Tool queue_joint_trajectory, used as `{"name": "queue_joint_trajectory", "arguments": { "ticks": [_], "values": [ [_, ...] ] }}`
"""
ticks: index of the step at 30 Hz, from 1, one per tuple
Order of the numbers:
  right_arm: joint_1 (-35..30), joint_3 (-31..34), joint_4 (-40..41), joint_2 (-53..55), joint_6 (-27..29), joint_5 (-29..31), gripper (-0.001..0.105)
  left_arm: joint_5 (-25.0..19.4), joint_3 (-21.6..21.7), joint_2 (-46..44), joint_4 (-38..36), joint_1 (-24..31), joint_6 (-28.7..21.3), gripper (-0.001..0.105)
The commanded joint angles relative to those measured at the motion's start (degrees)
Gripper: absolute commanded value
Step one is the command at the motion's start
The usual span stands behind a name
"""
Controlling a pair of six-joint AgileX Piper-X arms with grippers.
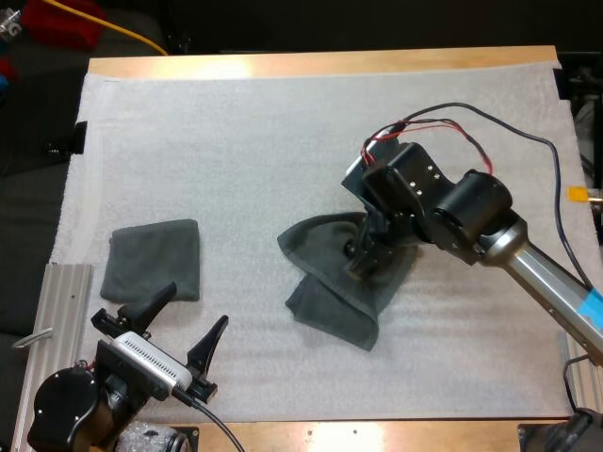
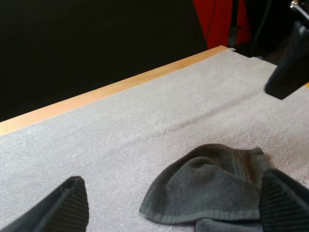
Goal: Pick towel from pile, fold and stack
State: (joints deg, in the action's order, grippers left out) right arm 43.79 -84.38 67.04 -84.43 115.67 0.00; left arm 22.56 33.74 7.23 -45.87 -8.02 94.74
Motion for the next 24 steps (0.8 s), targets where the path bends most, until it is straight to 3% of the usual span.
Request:
{"name": "queue_joint_trajectory", "arguments": {
  "ticks": [1, 7, 13, 19, 24],
  "values": [
    [-0.2, -0.3, 1.9, 1.1, -0.4, 0.0, 0.077, 0.4, 0.4, 0.0, 0.2, -0.3, 0.6, 0.07],
    [-0.2, -0.1, 4.2, 1.1, -1.5, 0.0, 0.077, 0.4, 0.4, 0.0, 0.2, -0.3, 0.6, 0.07],
    [-1.1, -0.1, -0.6, 1.1, -5.3, 0.0, 0.077, 0.4, 0.4, 0.0, 0.2, -0.3, 0.6, 0.07],
    [-6.6, -0.1, -3.8, -0.2, -10.7, 0.0, 0.077, 0.4, 0.4, 0.0, 0.0, -0.3, 0.6, 0.07],
    [-12.5, -0.1, -1.4, -2.1, -12.4, -6.0, 0.077, 0.4, 0.4, 0.0, -0.5, -0.3, 0.6, 0.07]
  ]
}}
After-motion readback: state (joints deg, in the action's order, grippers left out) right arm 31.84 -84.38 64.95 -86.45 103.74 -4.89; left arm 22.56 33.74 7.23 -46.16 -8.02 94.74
